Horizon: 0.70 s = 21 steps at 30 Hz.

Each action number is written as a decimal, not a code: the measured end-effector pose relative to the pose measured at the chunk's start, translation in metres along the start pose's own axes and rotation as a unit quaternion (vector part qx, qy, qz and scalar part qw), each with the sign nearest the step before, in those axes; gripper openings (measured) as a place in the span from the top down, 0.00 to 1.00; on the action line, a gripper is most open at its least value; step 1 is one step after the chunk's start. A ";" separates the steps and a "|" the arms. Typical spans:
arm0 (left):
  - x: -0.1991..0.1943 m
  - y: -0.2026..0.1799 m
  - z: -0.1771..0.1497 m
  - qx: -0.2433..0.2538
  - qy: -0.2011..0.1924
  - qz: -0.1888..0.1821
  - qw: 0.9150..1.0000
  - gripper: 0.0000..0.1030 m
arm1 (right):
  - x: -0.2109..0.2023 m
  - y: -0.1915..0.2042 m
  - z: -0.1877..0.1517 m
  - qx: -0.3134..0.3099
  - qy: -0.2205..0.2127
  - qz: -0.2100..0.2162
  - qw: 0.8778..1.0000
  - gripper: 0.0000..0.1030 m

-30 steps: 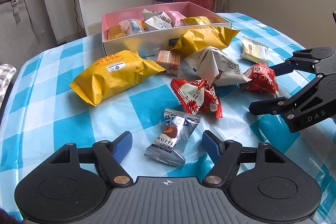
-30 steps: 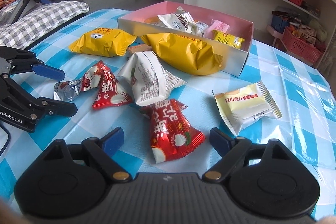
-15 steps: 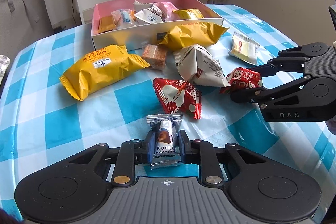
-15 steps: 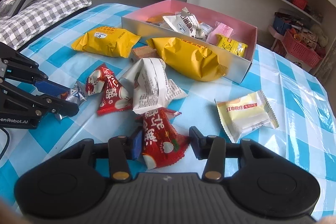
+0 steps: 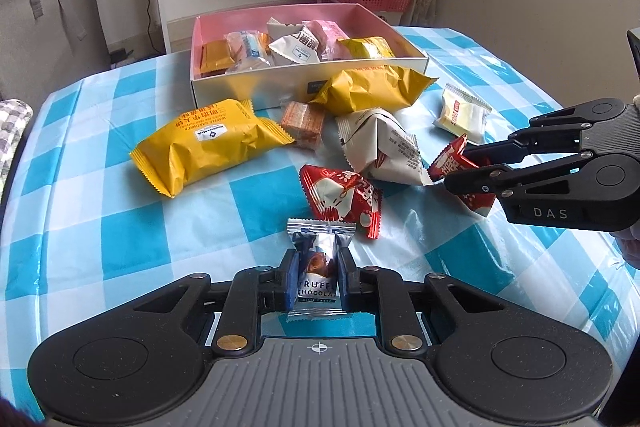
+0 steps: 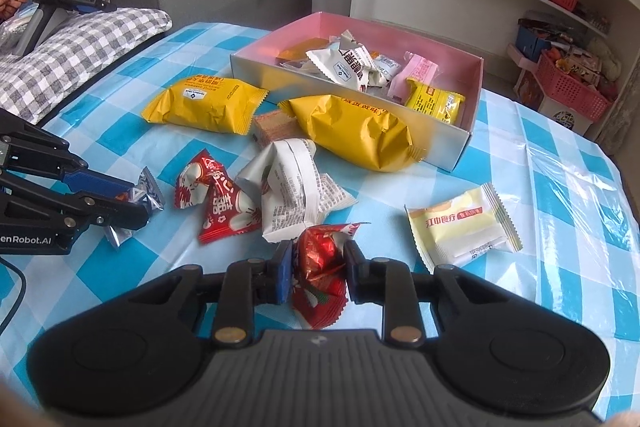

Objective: Organize snacks
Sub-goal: 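Carry both packs over the pink box and lower them inside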

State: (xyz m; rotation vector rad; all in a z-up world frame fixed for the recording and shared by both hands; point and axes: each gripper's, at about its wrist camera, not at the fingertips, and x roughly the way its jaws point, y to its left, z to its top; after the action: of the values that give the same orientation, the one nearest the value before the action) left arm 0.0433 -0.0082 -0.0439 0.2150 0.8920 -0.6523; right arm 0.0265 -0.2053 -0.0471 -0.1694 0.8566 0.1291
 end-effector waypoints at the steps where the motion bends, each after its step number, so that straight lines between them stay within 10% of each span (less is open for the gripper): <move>1: 0.000 0.000 0.000 -0.001 0.000 0.001 1.000 0.83 | 0.000 -0.001 -0.001 0.000 0.002 0.001 1.000 0.77; 21: -0.024 0.008 0.037 -0.041 -0.056 0.020 0.997 0.83 | -0.029 -0.013 0.025 0.036 -0.041 0.019 0.998 0.78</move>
State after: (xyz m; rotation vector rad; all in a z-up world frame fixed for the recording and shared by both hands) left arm 0.0616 -0.0076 -0.0027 0.1208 0.8040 -0.5835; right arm 0.0282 -0.2141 -0.0075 -0.0798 0.7822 0.1401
